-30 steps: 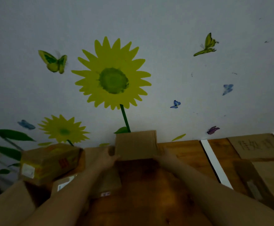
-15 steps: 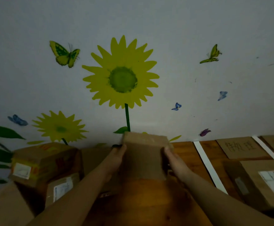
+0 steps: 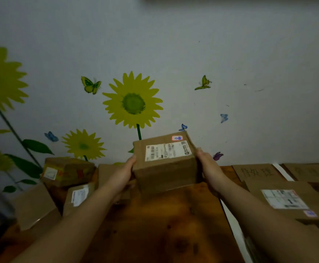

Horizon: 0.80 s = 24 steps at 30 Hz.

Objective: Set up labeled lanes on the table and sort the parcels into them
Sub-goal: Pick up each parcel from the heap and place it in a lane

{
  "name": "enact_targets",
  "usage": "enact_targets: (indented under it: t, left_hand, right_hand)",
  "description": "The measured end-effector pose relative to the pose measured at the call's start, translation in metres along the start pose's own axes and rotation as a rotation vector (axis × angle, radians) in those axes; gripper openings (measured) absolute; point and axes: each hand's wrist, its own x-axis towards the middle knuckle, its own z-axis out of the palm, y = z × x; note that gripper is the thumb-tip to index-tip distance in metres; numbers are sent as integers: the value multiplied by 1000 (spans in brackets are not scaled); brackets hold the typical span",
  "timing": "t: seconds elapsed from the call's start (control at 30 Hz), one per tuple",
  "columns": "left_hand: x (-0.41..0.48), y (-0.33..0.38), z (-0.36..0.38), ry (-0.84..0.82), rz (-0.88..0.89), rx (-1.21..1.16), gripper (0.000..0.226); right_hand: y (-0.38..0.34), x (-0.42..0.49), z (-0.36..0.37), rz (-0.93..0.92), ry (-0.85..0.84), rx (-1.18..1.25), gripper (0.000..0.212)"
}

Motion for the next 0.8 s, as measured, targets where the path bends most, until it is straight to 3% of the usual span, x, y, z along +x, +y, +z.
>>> enact_targets:
  t: [0.07,0.2,0.43,0.8]
  left_hand:
    - [-25,1,9,13,47,-51,14]
    - [-69,14,19,17,212,-84,36]
    - [-123,50,27,-62,483,-123,47]
    - [-168,21,25,-183,534,-175,41]
  right_hand:
    - [-7,-21,-8,-25,37,-19,36]
    - [-26,-66,-21,-119,48,22,17]
    - [-67,-144,-28,-341,164,103,20]
    - [-40,-224,-21,-363,259,85,19]
